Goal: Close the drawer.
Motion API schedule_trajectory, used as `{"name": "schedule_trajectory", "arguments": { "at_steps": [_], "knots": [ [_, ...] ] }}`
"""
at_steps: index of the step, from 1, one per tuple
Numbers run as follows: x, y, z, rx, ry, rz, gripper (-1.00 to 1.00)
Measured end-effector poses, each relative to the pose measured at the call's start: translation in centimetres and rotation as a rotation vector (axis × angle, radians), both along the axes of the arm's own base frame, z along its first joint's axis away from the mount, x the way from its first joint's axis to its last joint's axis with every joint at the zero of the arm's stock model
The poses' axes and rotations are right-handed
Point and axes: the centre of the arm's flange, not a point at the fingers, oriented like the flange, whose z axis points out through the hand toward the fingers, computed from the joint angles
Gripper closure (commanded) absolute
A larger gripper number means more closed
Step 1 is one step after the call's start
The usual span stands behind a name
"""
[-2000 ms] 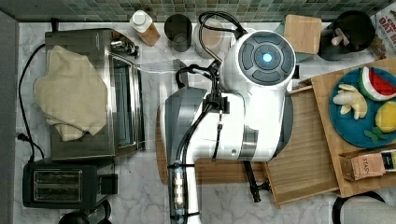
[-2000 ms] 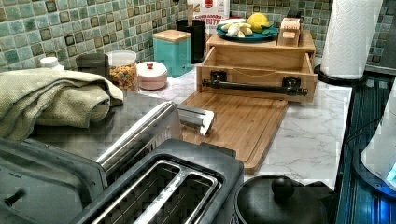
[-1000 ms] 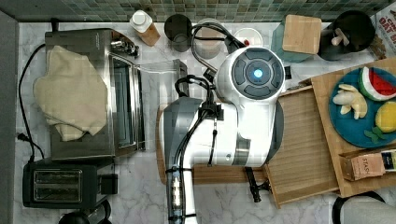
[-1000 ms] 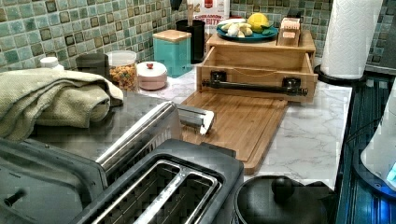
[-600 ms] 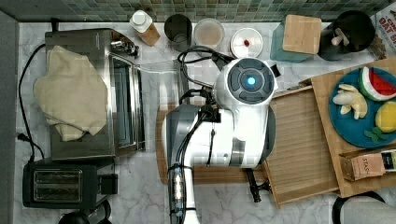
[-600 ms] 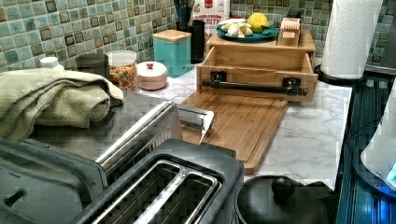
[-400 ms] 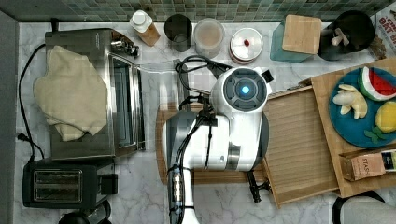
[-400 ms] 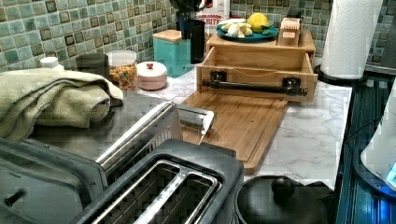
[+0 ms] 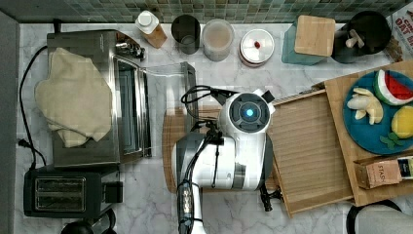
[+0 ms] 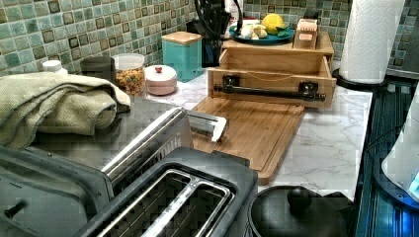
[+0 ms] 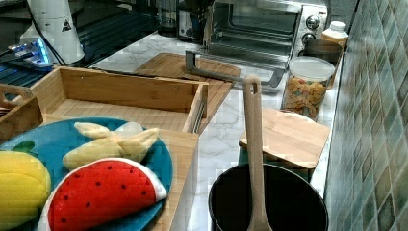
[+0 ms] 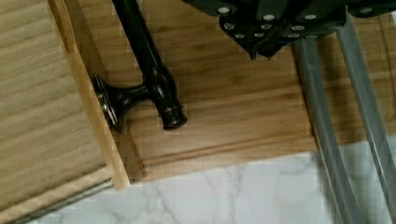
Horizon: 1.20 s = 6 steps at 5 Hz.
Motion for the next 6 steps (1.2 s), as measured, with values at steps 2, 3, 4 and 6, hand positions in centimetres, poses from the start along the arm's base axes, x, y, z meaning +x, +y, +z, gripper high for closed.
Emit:
{"name": "schedule_trajectory", "arguments": {
  "at_steps": [2,3,4,6],
  "knots": [
    [-2.4,-0.1,-2.6,-0.029,-0.035,0.159,1.0],
    [-3.8,-0.4,-3.3,-0.033,-0.048,0.235,1.0],
    [-5.4,-0.7,-4.2,-0.026,-0.024,0.241,1.0],
    [-5.7,-1.1,-6.6,-0.03,-0.05,0.25,1.0]
  ]
}}
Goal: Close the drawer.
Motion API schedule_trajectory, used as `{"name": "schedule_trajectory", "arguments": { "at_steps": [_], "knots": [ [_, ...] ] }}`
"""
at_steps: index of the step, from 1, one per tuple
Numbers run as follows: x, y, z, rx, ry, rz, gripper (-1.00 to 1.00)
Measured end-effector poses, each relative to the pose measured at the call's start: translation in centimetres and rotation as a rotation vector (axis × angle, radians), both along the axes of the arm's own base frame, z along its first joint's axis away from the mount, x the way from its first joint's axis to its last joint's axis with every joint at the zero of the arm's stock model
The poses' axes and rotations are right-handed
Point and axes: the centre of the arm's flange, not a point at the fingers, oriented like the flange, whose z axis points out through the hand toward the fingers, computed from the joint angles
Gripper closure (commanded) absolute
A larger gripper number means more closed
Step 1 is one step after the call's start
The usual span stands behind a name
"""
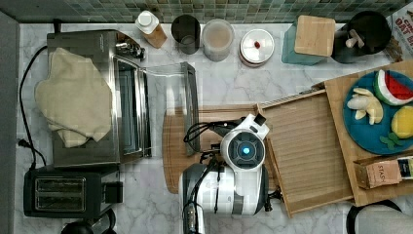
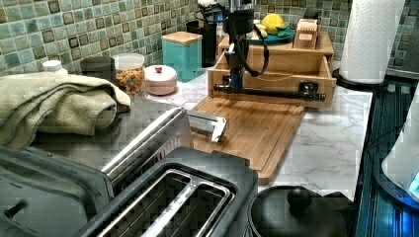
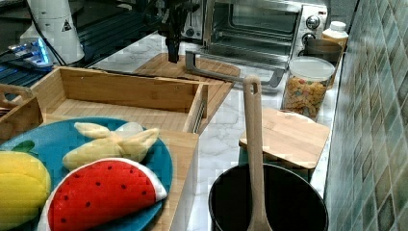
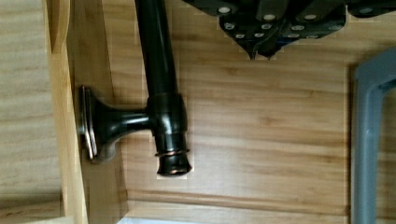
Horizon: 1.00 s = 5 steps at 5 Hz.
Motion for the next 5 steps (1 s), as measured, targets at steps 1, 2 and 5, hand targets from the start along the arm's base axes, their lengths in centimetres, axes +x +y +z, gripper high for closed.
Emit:
{"name": "schedule_trajectory", "arguments": {
  "at_steps": [1,2,5],
  "knots": [
    [-0.1,-0.6,-1.3,0.001,-0.007,-0.016,1.0],
    [-0.9,-1.0,-2.1,0.004,0.031,-0.026,1.0],
    [-2.4,-4.2,-3.6,-0.014,0.038,-0.02,1.0]
  ]
}}
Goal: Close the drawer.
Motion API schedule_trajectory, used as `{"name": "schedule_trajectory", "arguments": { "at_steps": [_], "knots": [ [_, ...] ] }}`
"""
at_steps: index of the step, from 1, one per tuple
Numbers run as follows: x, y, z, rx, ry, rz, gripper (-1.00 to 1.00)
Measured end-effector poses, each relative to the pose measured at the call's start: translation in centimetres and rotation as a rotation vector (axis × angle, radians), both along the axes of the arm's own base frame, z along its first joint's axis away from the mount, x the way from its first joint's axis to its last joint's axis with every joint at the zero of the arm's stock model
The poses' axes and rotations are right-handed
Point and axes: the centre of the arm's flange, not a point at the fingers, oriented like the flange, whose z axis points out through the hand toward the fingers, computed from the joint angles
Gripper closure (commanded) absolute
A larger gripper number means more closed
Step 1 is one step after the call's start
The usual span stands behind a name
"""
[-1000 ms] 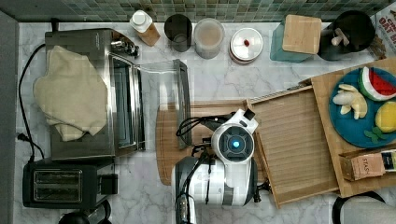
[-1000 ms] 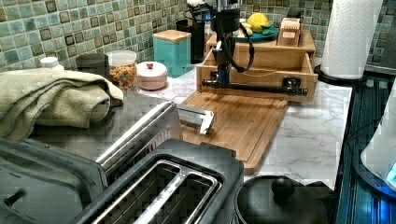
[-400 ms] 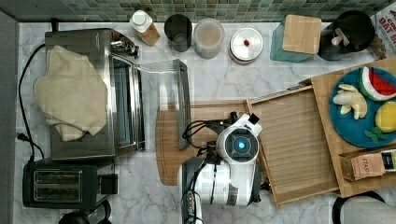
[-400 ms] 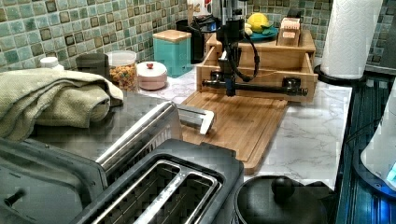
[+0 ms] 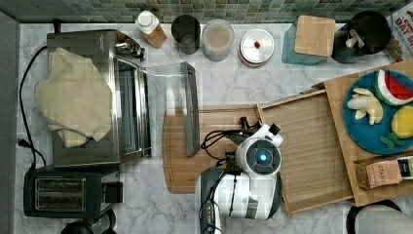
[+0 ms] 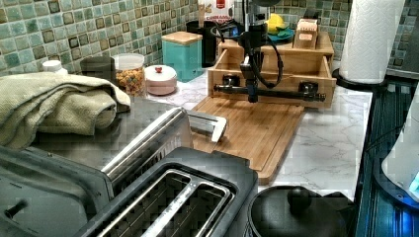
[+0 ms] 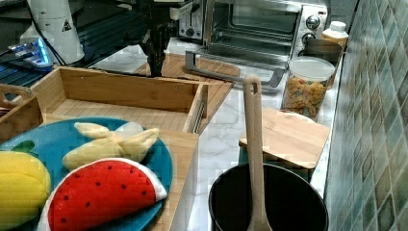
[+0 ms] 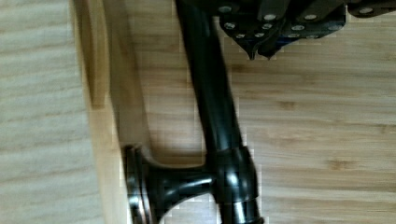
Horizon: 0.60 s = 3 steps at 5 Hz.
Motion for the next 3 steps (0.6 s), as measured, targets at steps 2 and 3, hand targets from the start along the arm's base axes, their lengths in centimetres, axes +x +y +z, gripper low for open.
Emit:
{"name": "schedule_trajectory", "arguments": {
  "at_steps": [2,3],
  "knots": [
    [0.59,-1.26,-0.37,-0.019,-0.035,0.18,1.0],
    [0.66,-1.82,-0.36,-0.03,-0.012,0.189,1.0]
  ]
}}
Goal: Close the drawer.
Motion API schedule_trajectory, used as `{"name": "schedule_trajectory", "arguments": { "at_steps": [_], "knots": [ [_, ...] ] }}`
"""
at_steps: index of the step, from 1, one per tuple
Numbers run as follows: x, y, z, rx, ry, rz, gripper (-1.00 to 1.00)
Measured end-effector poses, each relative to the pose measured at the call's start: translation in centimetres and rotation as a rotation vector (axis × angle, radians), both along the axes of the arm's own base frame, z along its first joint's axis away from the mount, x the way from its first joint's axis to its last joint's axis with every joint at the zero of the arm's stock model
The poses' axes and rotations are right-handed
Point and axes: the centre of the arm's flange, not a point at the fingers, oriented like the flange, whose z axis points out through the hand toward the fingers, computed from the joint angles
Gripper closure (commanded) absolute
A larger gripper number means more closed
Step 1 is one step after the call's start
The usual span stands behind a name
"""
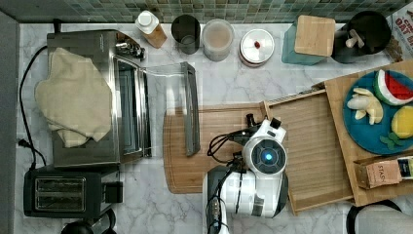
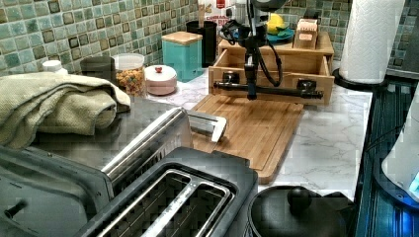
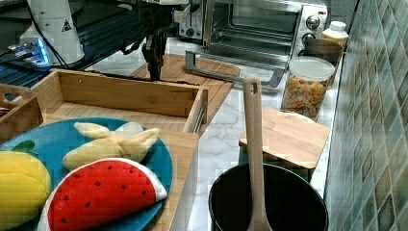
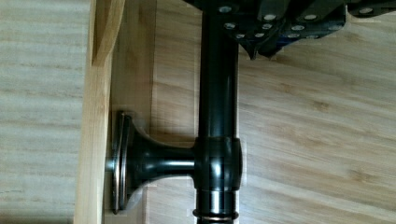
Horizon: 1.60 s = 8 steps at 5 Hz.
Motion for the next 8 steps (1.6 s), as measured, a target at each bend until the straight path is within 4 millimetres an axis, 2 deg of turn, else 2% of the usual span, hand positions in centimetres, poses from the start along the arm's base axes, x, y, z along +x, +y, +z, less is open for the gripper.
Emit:
{"name": "schedule_trajectory", "arguments": {
  "at_steps": [1,2,3,4,5,8],
  "knots": [
    [1.2,-1.4,-0.3,0.0,0.009,0.04,1.0],
    [2.1,-4.1,-0.3,0.004,0.037,0.056,1.0],
    [2.9,-9.1,0.0,0.013,0.019,-0.064,1.0],
    [4.3,-15.1,-0.2,0.033,0.009,-0.151,1.0],
    [5.3,-20.3,0.1,0.037,-0.006,-0.174,1.0],
    [5.3,-20.7,0.1,0.076,0.003,-0.208,1.0]
  ]
}}
